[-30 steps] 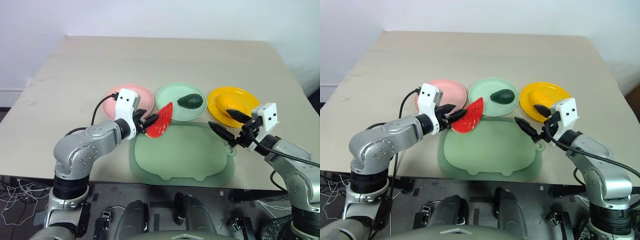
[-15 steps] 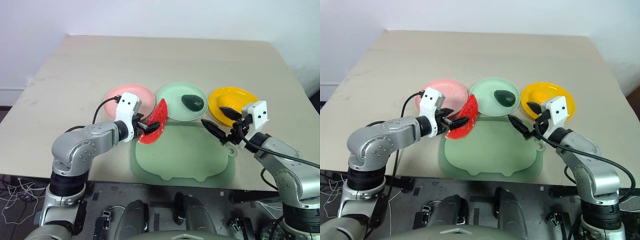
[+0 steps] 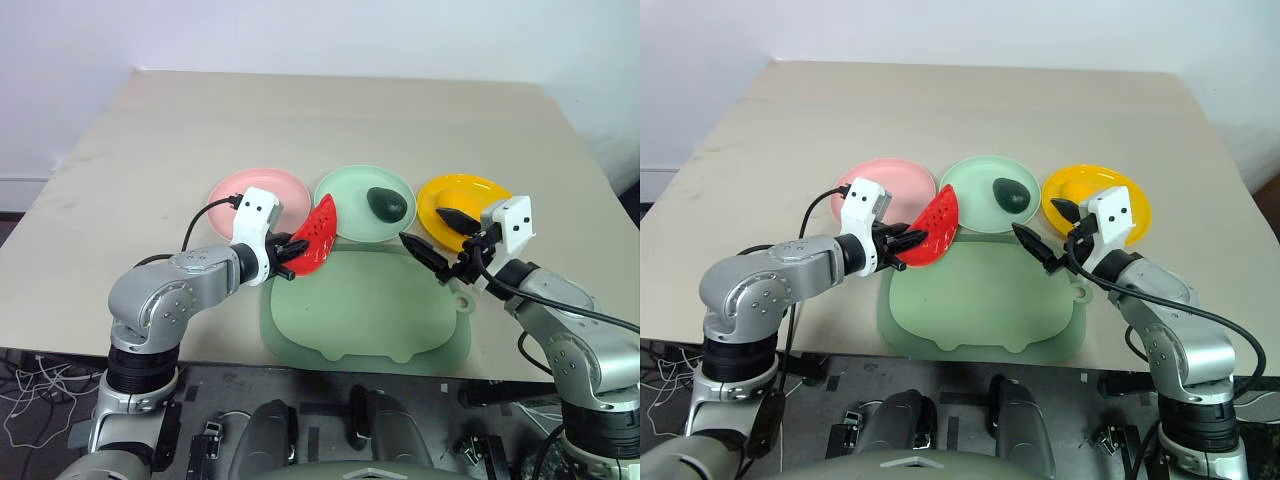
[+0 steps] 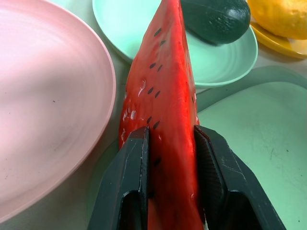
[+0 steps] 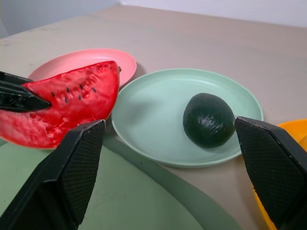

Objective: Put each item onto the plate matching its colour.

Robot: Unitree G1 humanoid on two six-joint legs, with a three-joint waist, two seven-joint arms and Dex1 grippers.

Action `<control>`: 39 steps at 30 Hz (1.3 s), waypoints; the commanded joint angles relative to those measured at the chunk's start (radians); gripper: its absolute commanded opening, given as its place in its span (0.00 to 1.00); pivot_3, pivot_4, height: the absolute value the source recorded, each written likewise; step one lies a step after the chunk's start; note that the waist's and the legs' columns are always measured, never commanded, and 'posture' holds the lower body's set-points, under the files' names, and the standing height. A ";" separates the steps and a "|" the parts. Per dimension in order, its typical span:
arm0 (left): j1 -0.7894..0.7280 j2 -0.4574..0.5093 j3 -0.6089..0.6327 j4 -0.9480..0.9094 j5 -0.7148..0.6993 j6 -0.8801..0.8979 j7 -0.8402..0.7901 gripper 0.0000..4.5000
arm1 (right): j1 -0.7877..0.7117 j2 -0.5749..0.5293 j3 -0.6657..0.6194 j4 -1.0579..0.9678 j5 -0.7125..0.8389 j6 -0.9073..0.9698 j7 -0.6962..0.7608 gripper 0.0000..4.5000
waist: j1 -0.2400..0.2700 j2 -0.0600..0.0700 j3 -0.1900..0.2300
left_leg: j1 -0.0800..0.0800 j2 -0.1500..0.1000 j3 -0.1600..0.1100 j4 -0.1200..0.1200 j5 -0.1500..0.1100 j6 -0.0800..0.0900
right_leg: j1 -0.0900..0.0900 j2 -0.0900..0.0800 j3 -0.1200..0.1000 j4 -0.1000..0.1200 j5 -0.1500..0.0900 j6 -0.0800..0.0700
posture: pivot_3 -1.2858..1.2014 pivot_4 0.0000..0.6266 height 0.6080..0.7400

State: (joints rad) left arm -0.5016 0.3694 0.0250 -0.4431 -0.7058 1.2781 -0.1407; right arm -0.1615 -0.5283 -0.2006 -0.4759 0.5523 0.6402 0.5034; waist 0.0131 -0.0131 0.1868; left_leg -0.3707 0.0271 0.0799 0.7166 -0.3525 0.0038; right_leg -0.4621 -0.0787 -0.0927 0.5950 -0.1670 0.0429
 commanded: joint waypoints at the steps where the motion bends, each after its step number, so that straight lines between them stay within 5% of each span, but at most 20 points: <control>1: 0.004 0.001 -0.018 -0.032 0.019 -0.016 -0.015 0.23 | -0.018 0.002 0.000 -0.013 -0.004 -0.026 -0.003 1.00 | 0.000 0.000 0.000 | 0.000 0.000 0.000 0.000 0.000 0.000 | 0.000 0.000 0.000 0.000 0.000 0.000 | 0.52 0.24 1.00; 12: -0.143 0.009 0.064 -0.133 0.034 0.046 0.023 0.23 | -0.025 -0.012 -0.007 0.010 -0.004 -0.035 0.006 1.00 | 0.000 0.000 0.000 | -0.001 0.000 0.000 0.000 0.000 0.000 | 0.000 0.000 0.000 0.000 0.000 0.000 | 0.52 0.24 1.00; 24: -0.253 -0.066 0.029 0.331 0.326 -0.137 0.159 0.23 | -0.016 -0.017 -0.008 0.012 -0.002 -0.038 0.030 1.00 | 0.002 -0.001 0.001 | -0.001 -0.001 0.000 0.000 0.000 0.000 | 0.000 0.000 -0.001 0.000 0.000 0.000 | 0.52 0.24 1.00; 32: -0.245 -0.076 0.058 0.290 0.339 -0.155 0.119 0.81 | 0.045 -0.025 -0.028 -0.020 0.004 -0.039 0.028 1.00 | 0.000 -0.001 0.001 | -0.001 0.000 0.000 0.000 0.000 0.000 | -0.001 -0.001 -0.001 0.000 0.000 0.000 | 0.52 0.24 1.00; 39: -0.156 -0.042 0.211 0.034 0.284 -0.128 0.087 0.81 | 0.073 -0.037 -0.020 0.060 -0.011 -0.074 0.076 1.00 | -0.003 -0.001 0.001 | 0.000 0.000 0.000 0.000 0.000 0.000 | 0.000 -0.001 0.000 0.000 0.000 0.000 | 0.52 0.24 1.00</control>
State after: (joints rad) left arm -0.6766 0.3041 0.1743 -0.3111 -0.4019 1.1702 -0.0315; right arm -0.0861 -0.5610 -0.2095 -0.4266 0.5508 0.5995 0.5645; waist 0.0102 -0.0143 0.1875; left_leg -0.3709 0.0276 0.0802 0.7168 -0.3525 0.0039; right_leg -0.4626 -0.0793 -0.0931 0.5955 -0.1668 0.0432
